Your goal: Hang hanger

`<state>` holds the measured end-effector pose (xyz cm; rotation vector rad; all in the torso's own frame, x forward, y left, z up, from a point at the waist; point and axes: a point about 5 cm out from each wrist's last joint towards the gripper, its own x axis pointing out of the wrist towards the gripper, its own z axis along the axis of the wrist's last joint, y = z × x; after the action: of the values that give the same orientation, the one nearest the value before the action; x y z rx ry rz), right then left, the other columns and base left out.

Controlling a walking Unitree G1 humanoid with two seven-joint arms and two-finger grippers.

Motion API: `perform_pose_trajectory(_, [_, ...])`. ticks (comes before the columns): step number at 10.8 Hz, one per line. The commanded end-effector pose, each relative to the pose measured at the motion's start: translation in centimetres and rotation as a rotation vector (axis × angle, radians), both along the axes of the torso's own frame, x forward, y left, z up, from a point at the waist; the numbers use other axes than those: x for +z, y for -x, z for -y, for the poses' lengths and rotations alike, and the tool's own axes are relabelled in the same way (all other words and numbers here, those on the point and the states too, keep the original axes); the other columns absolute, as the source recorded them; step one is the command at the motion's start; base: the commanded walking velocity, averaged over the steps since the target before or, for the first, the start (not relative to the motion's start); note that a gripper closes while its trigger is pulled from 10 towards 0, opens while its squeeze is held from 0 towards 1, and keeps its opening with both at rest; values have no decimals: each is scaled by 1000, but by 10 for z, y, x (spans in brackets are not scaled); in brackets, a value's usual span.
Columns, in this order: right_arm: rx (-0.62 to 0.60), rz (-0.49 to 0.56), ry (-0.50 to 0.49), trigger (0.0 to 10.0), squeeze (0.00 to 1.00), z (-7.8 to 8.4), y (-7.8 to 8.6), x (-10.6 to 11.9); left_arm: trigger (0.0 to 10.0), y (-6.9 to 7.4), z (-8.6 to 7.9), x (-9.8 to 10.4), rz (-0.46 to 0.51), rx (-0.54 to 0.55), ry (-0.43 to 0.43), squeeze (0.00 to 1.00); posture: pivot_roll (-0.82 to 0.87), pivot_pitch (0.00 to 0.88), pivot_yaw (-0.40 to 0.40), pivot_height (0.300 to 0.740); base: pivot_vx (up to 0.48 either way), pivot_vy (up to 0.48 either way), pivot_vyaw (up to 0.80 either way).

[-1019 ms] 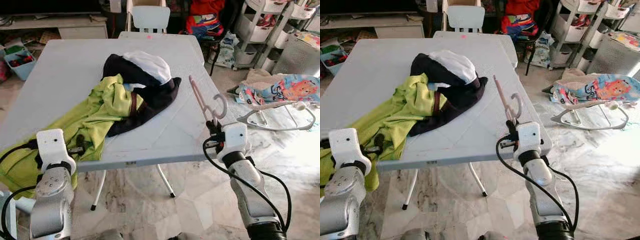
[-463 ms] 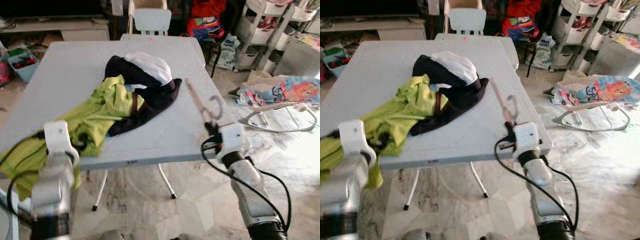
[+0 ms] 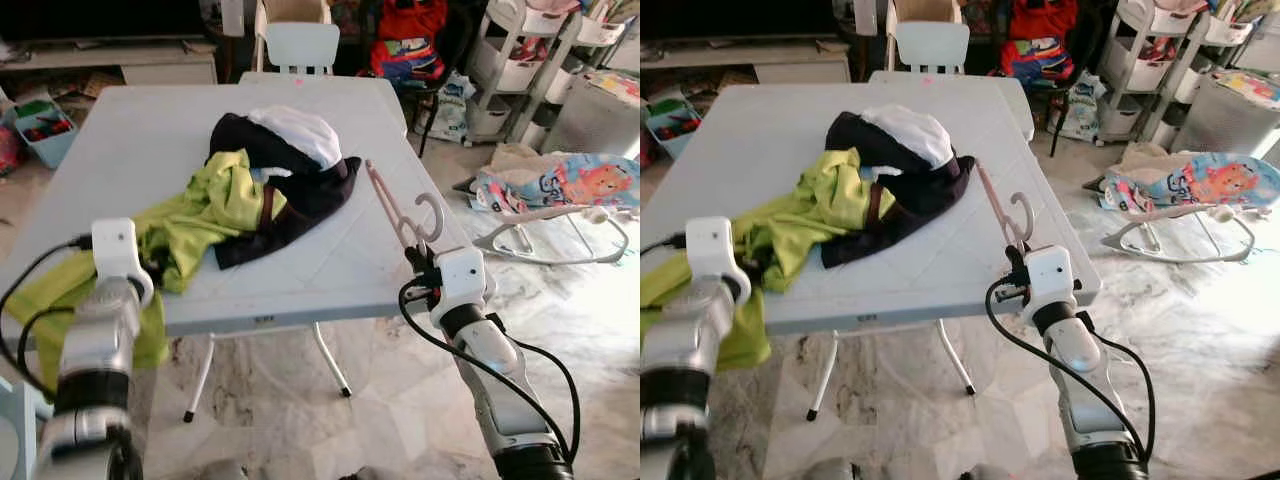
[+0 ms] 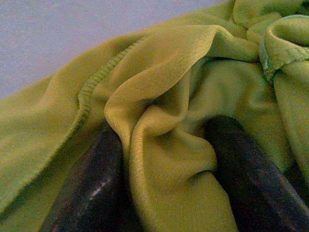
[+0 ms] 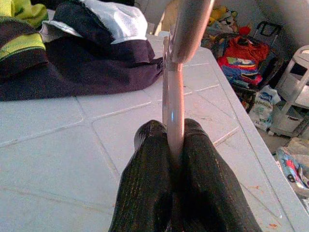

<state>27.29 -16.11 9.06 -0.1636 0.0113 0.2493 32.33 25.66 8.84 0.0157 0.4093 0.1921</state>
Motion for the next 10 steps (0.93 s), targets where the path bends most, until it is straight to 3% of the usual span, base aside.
perform_pose_trajectory(1, [-2,-42,11,10000,0,1,1,-7,0,-7,0,-7,-37,-30,-11,0,-69,0,-64,740,0,0,0])
perform_pose_trajectory(3, [-44,-21,30,10000,0,11,-2,0,0,-33,-4,17,8,-52,-47,0,-114,0,-43,740,0,0,0])
perform_pose_trajectory(5, [-89,-33,20,10000,0,21,-1,-2,0,-43,-1,25,28,-69,-63,0,-124,0,-44,740,0,0,0])
perform_pose_trajectory(6, [-79,-27,26,10000,0,18,0,0,0,-59,11,53,152,-110,-92,0,-140,0,-44,740,0,0,0])
perform_pose_trajectory(7, [-82,-22,27,10000,0,19,-1,2,0,-78,40,92,336,-240,-144,0,-146,0,-47,740,0,0,0])
perform_pose_trajectory(8, [-88,-19,25,10000,0,20,0,2,0,-85,71,118,477,-397,-246,0,-148,0,-49,740,0,0,0])
perform_pose_trajectory(9, [-92,-16,24,10000,0,20,0,3,0,-82,100,130,600,-570,-415,0,-147,0,-54,740,0,0,0])
perform_pose_trajectory(10, [-93,-11,20,10000,0,19,0,4,0,-75,122,127,680,-730,-540,0,-143,0,-62,740,0,0,0])
